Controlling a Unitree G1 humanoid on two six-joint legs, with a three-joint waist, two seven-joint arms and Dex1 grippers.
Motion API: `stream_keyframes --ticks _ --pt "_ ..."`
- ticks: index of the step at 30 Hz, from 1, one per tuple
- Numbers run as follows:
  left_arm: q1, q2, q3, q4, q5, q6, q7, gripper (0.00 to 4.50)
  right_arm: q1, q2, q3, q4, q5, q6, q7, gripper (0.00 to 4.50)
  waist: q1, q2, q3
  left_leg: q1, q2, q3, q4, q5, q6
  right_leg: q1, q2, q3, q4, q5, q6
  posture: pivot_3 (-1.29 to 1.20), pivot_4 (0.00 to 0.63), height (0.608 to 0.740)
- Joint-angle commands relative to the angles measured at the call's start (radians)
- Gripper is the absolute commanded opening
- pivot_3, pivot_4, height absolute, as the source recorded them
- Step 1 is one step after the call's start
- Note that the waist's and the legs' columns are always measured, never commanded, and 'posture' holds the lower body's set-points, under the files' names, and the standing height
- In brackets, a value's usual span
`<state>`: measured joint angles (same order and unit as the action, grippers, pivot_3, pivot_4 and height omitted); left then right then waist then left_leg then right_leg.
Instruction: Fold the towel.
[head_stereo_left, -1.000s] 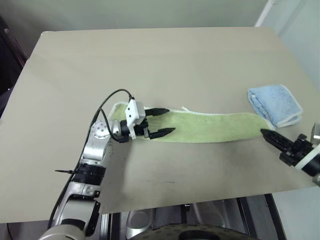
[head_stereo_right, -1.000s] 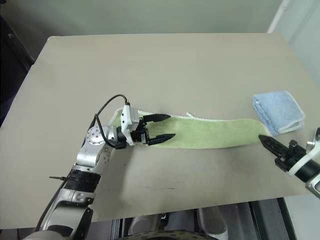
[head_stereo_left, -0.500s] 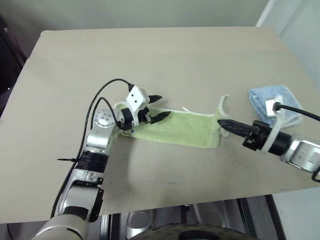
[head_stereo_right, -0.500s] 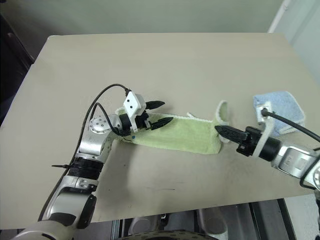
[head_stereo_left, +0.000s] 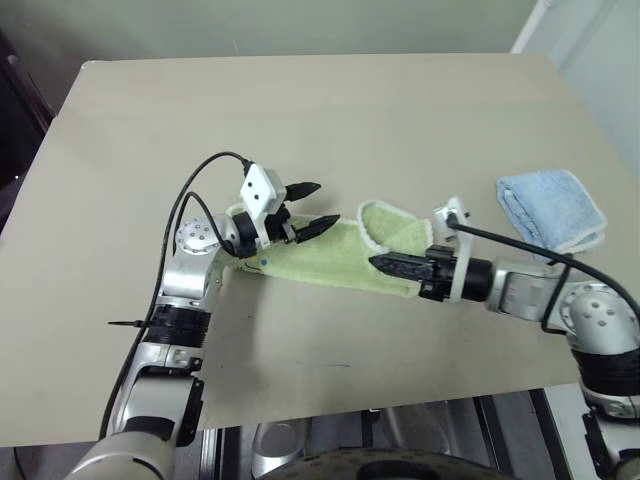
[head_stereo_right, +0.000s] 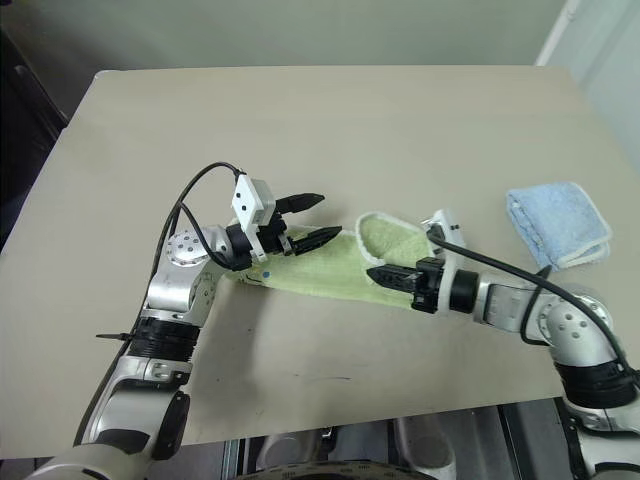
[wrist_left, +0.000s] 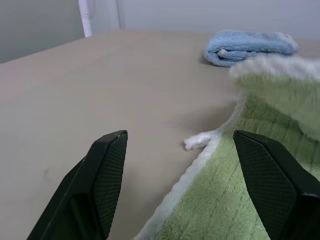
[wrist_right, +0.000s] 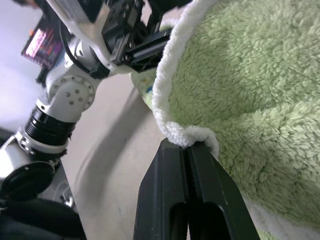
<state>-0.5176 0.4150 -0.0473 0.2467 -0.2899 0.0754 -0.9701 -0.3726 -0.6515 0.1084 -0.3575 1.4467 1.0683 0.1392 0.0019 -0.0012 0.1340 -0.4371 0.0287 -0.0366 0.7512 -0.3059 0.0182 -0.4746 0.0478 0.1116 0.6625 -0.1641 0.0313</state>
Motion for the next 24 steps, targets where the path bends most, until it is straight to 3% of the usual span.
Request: stream_keyframes --ticks 1,24 --pt "0.007 -0.003 0.006 -0.030 0.001 -0.028 0.003 3.65 -0.035 0.023 0.024 -0.010 -0.062 0.019 0.050 0.03 0.001 0.000 0.000 0.000 0.000 0.000 0.000 0.000 0.000 0.000 0.000 0.000 0.000 0.000 0.000 0.00 0.150 0.703" --pt "0.031 -0.002 0.006 -0.029 0.009 -0.070 0.009 3.65 -0.109 0.102 0.020 -0.014 -0.378 0.026 0.224 0.03 -0.001 0.000 0.000 0.000 0.000 0.000 0.000 0.001 -0.001 -0.001 0.000 0.000 0.001 -0.001 -0.006 0.00 0.150 0.703"
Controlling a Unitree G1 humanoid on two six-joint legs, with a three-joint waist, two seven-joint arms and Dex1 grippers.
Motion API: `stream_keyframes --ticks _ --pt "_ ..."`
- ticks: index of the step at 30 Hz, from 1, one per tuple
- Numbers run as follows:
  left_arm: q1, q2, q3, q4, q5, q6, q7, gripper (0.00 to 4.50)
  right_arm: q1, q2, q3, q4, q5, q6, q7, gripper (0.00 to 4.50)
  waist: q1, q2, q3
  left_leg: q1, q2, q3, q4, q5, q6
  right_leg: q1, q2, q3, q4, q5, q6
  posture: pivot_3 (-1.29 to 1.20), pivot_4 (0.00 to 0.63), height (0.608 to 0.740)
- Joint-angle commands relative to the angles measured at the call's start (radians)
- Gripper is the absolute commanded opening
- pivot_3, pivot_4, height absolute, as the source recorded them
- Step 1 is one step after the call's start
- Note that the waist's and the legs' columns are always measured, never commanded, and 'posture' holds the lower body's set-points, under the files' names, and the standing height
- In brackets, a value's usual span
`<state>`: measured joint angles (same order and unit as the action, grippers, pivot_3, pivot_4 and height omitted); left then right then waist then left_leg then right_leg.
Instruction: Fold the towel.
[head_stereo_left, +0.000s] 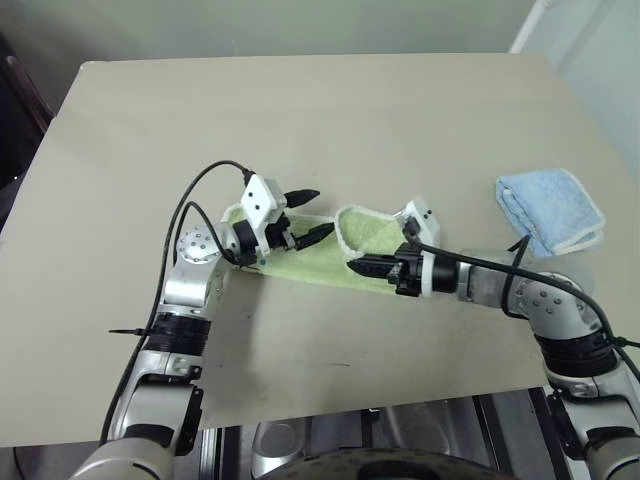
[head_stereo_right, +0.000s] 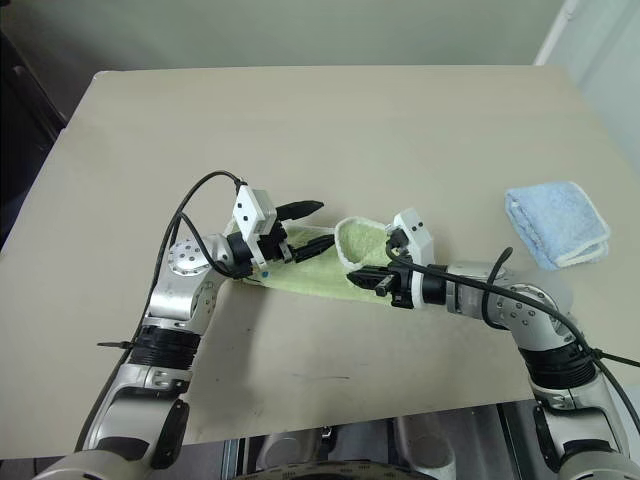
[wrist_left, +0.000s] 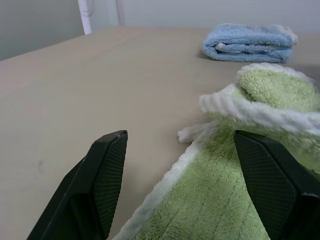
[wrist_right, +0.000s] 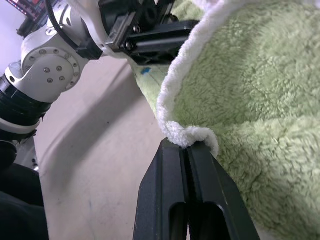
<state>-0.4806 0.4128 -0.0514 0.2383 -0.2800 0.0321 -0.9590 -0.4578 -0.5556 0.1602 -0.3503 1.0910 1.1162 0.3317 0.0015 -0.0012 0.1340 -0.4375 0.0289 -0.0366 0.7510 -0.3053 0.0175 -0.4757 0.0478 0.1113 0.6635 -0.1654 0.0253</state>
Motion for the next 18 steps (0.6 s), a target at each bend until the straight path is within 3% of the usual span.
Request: stream_keyframes --ticks 1,7,9,11,14,18 --pt "-0.006 0.000 0.010 -0.020 -0.002 -0.028 -0.002 3.65 -0.023 0.009 -0.035 -0.022 -0.027 -0.019 0.036 0.03 0.000 0.000 0.000 0.000 0.000 0.000 0.000 0.000 0.000 0.000 0.000 0.000 0.000 -0.001 -0.002 0.00 0.150 0.703" --pt "-0.006 0.000 0.009 -0.018 -0.002 -0.030 -0.002 3.65 -0.021 0.022 -0.047 -0.024 -0.053 -0.007 0.055 0.03 0.000 0.000 0.000 0.000 0.000 0.000 0.000 0.001 -0.001 0.000 0.000 0.000 0.000 -0.002 -0.003 0.00 0.150 0.703" --pt "-0.015 -0.002 0.007 0.002 -0.009 -0.043 -0.024 3.65 0.117 -0.055 -0.422 -0.068 0.197 -0.048 -0.028 0.03 0.014 0.000 0.000 0.000 0.000 0.000 0.000 0.001 -0.001 0.000 0.000 0.000 0.000 -0.002 -0.003 0.00 0.150 0.703" --pt "-0.034 -0.011 0.000 0.031 -0.011 -0.056 -0.045 3.65 0.257 -0.108 -0.669 -0.116 0.385 -0.083 -0.107 0.03 0.038 0.002 0.001 -0.003 -0.001 -0.002 0.002 0.002 -0.001 0.000 -0.001 0.000 0.000 -0.006 -0.001 0.00 0.150 0.703" --pt "-0.061 -0.024 -0.007 0.067 -0.011 -0.068 -0.065 3.65 0.399 -0.150 -0.780 -0.185 0.508 -0.120 -0.182 0.03 0.039 0.000 0.001 -0.003 -0.002 0.002 0.002 0.002 -0.001 0.001 -0.002 0.002 -0.001 -0.010 -0.003 0.00 0.150 0.703" --pt "-0.101 -0.046 -0.013 0.140 -0.001 -0.101 -0.096 3.65 0.528 -0.171 -0.812 -0.256 0.598 -0.183 -0.274 0.03 0.020 0.000 0.001 0.000 -0.001 0.002 -0.001 -0.001 -0.001 0.002 0.000 0.002 -0.001 -0.011 -0.003 0.00 0.150 0.703"
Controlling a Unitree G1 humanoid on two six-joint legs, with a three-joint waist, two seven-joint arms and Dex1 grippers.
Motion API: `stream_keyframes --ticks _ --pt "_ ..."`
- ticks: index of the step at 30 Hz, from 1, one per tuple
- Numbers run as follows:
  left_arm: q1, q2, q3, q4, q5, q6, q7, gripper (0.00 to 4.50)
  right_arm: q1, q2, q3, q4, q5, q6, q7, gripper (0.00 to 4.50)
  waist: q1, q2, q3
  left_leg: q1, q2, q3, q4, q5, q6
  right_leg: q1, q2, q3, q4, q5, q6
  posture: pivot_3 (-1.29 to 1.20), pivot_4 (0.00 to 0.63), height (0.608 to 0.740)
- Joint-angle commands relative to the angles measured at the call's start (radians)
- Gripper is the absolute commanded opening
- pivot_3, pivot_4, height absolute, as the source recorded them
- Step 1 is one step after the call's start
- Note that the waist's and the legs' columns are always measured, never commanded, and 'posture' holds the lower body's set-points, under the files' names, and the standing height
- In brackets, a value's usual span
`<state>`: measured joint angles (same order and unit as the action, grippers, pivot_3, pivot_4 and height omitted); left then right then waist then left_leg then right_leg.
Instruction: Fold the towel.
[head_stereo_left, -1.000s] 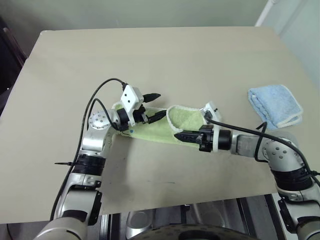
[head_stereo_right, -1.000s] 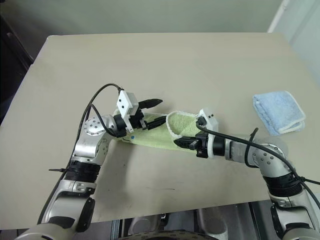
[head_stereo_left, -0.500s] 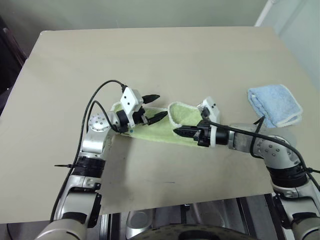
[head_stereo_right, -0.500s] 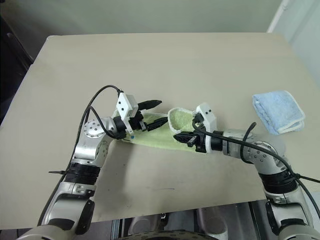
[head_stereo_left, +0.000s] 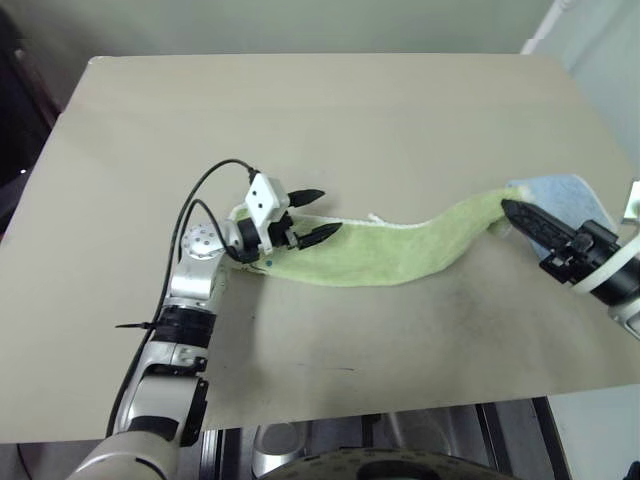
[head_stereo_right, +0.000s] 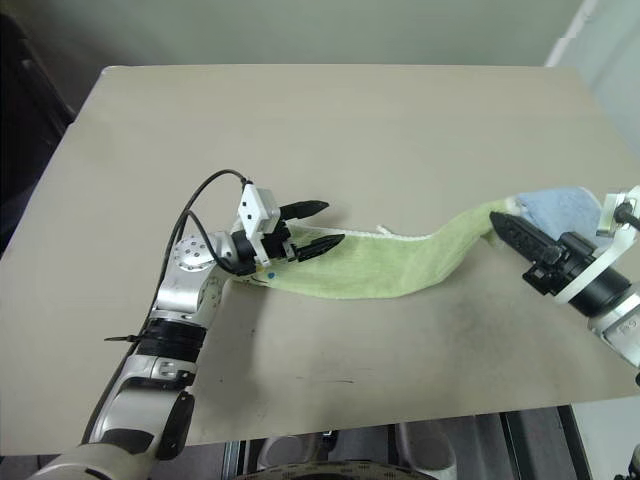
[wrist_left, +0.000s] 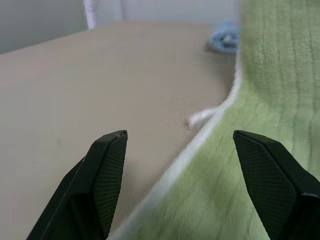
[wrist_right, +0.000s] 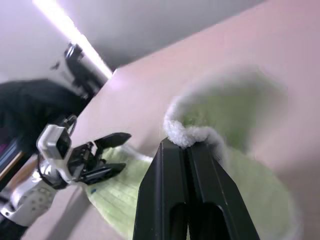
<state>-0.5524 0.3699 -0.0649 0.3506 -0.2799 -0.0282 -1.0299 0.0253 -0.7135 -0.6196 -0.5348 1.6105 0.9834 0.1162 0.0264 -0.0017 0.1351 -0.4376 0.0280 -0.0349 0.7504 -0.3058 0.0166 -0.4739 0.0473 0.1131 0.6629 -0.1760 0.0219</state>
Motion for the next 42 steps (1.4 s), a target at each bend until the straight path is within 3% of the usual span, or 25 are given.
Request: stream_keyframes --ticks 1,4,12,23,27,30,35,40,42 --pt "-0.039 -0.009 -0.001 0.045 0.002 -0.049 -0.033 3.65 0.076 -0.017 -0.033 -0.090 0.092 -0.063 -0.075 0.03 -0.011 0.000 0.000 0.000 0.000 0.000 0.000 0.000 0.000 0.000 0.000 0.000 0.000 0.001 0.002 0.00 0.150 0.703" --pt "-0.061 -0.020 -0.005 0.084 0.004 -0.068 -0.050 3.65 0.163 -0.032 -0.042 -0.128 0.123 -0.093 -0.111 0.03 -0.017 0.000 0.000 0.001 0.000 0.000 -0.001 -0.001 0.001 0.001 0.000 0.000 0.000 0.001 0.015 0.00 0.150 0.703" --pt "-0.077 -0.041 -0.014 0.138 0.021 -0.112 -0.080 3.65 0.419 -0.062 -0.042 -0.134 0.165 -0.112 -0.140 0.03 -0.012 0.001 0.000 0.001 0.000 -0.001 0.001 -0.001 0.002 0.003 0.000 0.000 -0.001 -0.001 0.013 0.00 0.150 0.703" --pt "-0.065 -0.045 -0.016 0.121 0.029 -0.106 -0.073 3.65 0.435 -0.055 -0.024 -0.014 0.270 -0.190 -0.195 0.03 -0.013 0.001 0.000 0.001 0.000 -0.001 0.001 -0.001 0.002 0.003 0.000 0.000 -0.002 -0.001 0.014 0.00 0.150 0.703" --pt "-0.066 -0.044 -0.008 0.117 0.018 -0.095 -0.075 3.65 0.344 -0.076 -0.004 -0.009 0.286 -0.235 -0.247 0.03 -0.013 0.001 0.000 0.001 0.000 -0.001 0.001 -0.001 0.002 0.003 0.000 0.000 -0.002 -0.001 0.014 0.00 0.150 0.703" --pt "-0.086 -0.043 0.010 0.133 0.006 -0.073 -0.062 3.65 0.177 -0.129 0.090 -0.028 0.277 -0.242 -0.277 0.03 -0.020 0.001 0.001 0.001 0.000 0.000 0.001 -0.001 0.002 0.003 0.000 0.000 -0.001 0.002 0.016 0.00 0.150 0.703" --pt "-0.105 -0.029 0.044 0.114 -0.031 -0.013 -0.066 3.65 -0.208 -0.137 0.373 0.016 0.147 -0.178 -0.251 0.03 -0.031 0.001 0.001 0.002 0.000 0.000 0.001 0.001 0.005 0.003 0.000 0.000 -0.001 0.009 0.023 0.00 0.150 0.703" --pt "-0.160 -0.001 0.158 0.063 -0.176 0.147 -0.053 3.65 -0.523 -0.028 0.715 0.117 -0.088 -0.007 -0.084 0.03 -0.028 0.001 0.001 0.000 0.001 -0.001 0.001 0.003 0.004 -0.002 0.000 -0.002 0.000 0.010 0.021 0.00 0.150 0.703" --pt "-0.176 0.017 0.187 0.055 -0.204 0.183 -0.053 3.65 -0.582 -0.004 0.822 0.130 -0.193 0.059 -0.039 0.03 -0.029 0.001 0.000 -0.002 0.001 0.000 0.001 0.004 0.003 -0.004 0.000 -0.002 0.001 0.016 0.012 0.00 0.150 0.703"
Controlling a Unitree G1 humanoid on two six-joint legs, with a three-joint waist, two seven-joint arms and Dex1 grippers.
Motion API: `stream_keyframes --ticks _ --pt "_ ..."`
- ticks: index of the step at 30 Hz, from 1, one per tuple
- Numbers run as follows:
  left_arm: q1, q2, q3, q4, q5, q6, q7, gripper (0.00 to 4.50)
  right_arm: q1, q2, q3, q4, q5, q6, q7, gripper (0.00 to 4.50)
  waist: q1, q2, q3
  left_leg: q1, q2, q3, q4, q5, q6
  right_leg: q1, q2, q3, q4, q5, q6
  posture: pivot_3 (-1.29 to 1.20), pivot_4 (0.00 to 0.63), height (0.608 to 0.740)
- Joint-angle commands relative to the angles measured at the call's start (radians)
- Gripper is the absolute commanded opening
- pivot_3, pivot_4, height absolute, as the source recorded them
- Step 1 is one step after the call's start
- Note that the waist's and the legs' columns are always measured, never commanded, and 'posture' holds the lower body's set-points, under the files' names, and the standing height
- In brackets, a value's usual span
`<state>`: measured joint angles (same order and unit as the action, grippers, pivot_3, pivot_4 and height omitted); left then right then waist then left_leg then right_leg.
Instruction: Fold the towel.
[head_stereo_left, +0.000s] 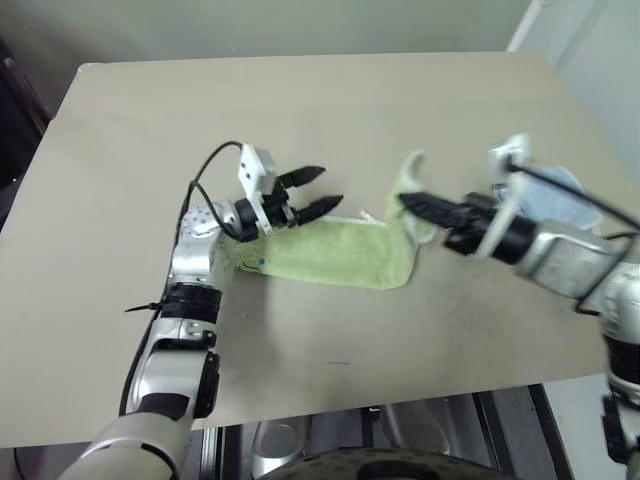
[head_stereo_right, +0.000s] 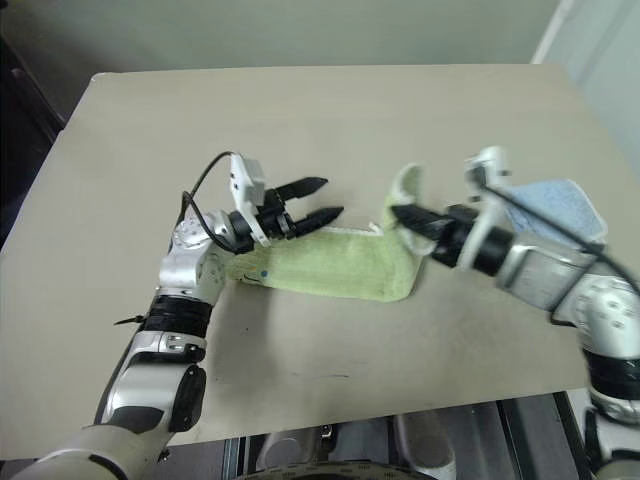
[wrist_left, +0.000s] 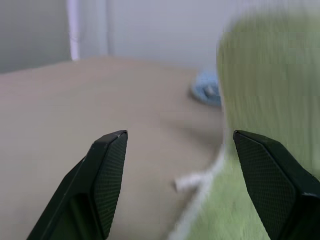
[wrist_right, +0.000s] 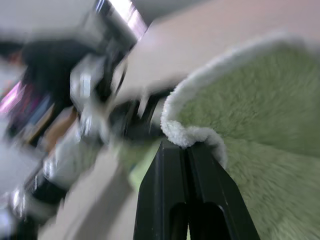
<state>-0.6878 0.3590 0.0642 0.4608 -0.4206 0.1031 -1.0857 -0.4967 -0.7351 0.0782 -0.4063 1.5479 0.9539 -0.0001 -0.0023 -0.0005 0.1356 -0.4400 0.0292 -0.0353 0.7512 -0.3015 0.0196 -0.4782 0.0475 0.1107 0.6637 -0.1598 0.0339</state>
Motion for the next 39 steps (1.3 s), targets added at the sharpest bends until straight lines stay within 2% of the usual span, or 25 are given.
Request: stream_keyframes --ticks 1,3,7,12,18,29,32,39 --pt "-0.051 0.042 0.075 -0.058 -0.080 0.072 0.000 3.65 -0.078 0.017 0.200 0.004 -0.210 0.124 0.107 0.03 0.002 0.000 0.000 -0.001 0.000 0.000 0.000 0.001 -0.001 -0.001 0.000 0.000 0.000 0.000 -0.001 0.00 0.150 0.703" --pt "-0.073 0.060 0.103 -0.050 -0.090 0.085 0.017 3.65 -0.086 0.031 0.286 0.034 -0.318 0.164 0.138 0.03 0.004 0.000 0.000 -0.002 0.000 0.000 0.000 0.001 -0.001 -0.002 -0.001 -0.001 0.000 0.000 -0.001 0.00 0.150 0.703" --pt "-0.073 0.081 0.099 -0.050 -0.066 0.070 0.019 3.65 -0.084 0.056 0.309 0.072 -0.440 0.182 0.197 0.03 0.006 0.000 0.000 -0.005 0.000 0.001 0.002 0.000 -0.001 -0.004 -0.002 0.000 -0.001 -0.002 0.000 0.00 0.150 0.703" --pt "-0.041 0.059 0.079 -0.086 -0.059 0.065 0.032 3.65 -0.068 0.067 0.261 0.062 -0.485 0.194 0.275 0.03 0.006 -0.001 -0.001 -0.014 0.000 0.002 0.004 0.006 -0.011 -0.012 -0.002 0.000 -0.001 -0.002 0.000 0.00 0.150 0.703" --pt "-0.036 0.047 0.070 -0.078 -0.051 0.054 0.026 3.65 -0.052 0.142 0.183 0.062 -0.544 0.152 0.289 0.03 0.004 -0.001 -0.001 -0.014 0.000 0.002 0.004 0.005 -0.007 -0.014 -0.001 0.001 0.001 -0.001 -0.002 0.00 0.150 0.703" --pt "-0.032 0.035 0.065 -0.073 -0.048 0.045 0.017 3.65 -0.051 0.247 0.045 0.089 -0.516 0.264 0.283 0.03 0.004 -0.001 -0.001 -0.014 0.000 0.001 0.004 0.010 -0.004 -0.014 -0.001 0.001 0.003 0.006 -0.004 0.00 0.150 0.703" --pt "-0.030 0.035 0.064 -0.073 -0.046 0.041 0.014 3.65 -0.044 0.271 0.022 0.075 -0.500 0.274 0.301 0.64 0.004 -0.001 -0.001 -0.014 0.000 0.001 0.003 0.011 -0.004 -0.015 -0.001 0.001 0.003 0.008 -0.005 0.00 0.150 0.703" --pt "-0.024 0.043 0.057 -0.069 -0.043 0.033 0.004 3.65 -0.031 0.280 -0.052 0.017 -0.451 0.274 0.331 3.05 0.004 -0.001 -0.001 -0.014 0.000 0.001 0.003 0.012 -0.004 -0.014 -0.001 0.001 0.003 0.010 -0.006 0.00 0.150 0.703"
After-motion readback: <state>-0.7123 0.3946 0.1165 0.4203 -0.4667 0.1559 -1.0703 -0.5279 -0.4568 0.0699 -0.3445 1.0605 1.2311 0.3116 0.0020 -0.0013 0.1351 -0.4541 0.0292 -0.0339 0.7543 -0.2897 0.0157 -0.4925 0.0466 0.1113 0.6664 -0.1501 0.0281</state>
